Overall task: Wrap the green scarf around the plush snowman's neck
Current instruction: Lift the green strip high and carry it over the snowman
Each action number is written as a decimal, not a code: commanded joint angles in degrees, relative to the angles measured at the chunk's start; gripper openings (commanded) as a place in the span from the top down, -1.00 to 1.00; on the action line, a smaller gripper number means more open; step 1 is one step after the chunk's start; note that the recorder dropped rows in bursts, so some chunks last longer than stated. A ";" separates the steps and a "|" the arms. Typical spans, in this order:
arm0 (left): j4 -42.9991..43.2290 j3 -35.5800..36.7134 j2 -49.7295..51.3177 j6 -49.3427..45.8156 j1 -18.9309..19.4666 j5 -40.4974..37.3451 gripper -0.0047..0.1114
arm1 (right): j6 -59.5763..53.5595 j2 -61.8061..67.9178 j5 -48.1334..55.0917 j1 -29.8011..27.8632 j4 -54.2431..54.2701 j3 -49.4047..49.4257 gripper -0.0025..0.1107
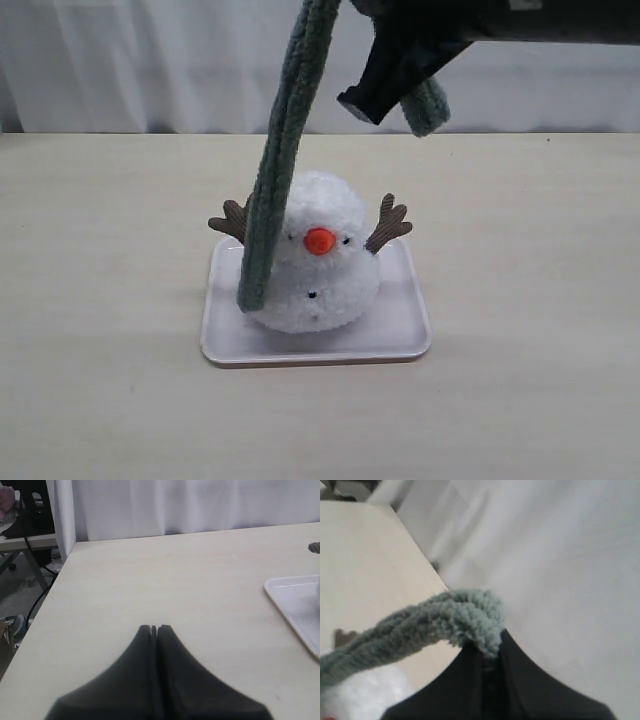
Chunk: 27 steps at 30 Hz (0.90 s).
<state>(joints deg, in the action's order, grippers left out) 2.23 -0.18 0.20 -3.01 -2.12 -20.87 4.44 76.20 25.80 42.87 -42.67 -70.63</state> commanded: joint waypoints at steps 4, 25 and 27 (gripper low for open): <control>0.04 0.18 -0.20 0.20 0.03 0.58 0.92 | 25.73 7.00 19.84 7.10 -32.52 -7.68 0.88; 0.04 0.18 -0.20 0.20 0.03 0.58 0.92 | -15.93 14.83 14.49 12.72 3.67 -9.30 0.88; 0.04 0.18 -0.20 0.20 0.03 0.58 0.92 | -14.48 16.30 14.72 11.41 2.57 -9.30 0.88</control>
<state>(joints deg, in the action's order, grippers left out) 2.23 -0.18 0.20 -3.01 -2.12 -20.87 -11.25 90.53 39.24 55.97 -38.59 -79.78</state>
